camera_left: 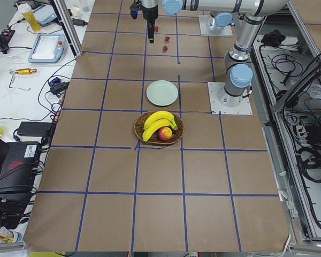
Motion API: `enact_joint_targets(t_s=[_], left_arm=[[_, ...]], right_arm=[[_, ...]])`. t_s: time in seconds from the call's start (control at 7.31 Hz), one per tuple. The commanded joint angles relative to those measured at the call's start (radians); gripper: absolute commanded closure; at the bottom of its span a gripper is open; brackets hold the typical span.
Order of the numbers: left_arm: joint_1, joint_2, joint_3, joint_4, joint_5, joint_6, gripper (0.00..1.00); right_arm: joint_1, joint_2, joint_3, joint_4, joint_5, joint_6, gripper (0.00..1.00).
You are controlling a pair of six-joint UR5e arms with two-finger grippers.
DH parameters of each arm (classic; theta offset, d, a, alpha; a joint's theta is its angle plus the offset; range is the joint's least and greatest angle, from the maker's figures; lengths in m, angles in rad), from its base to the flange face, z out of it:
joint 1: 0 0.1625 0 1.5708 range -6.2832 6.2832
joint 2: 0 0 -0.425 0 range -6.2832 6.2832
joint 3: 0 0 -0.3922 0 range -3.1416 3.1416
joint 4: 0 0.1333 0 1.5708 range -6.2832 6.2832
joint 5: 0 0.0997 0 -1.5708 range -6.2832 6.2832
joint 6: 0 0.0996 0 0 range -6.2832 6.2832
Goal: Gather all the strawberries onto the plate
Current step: 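Move the right gripper over the strawberry farthest from the plate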
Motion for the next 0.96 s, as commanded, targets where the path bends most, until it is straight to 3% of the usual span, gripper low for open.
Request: enact_joint_targets(t_s=[0.0, 0.55, 0.82], left_arm=[[0.0, -0.001, 0.0, 0.001, 0.0, 0.0, 0.0], [0.0, -0.001, -0.001, 0.001, 0.0, 0.002, 0.0], [0.0, -0.001, -0.003, 0.001, 0.0, 0.002, 0.0]], right_arm=[[0.0, 0.001, 0.0, 0.001, 0.0, -0.001, 0.0], [0.0, 0.001, 0.006, 0.003, -0.002, -0.003, 0.0], [0.0, 0.05, 0.057, -0.015, -0.002, -0.006, 0.0]])
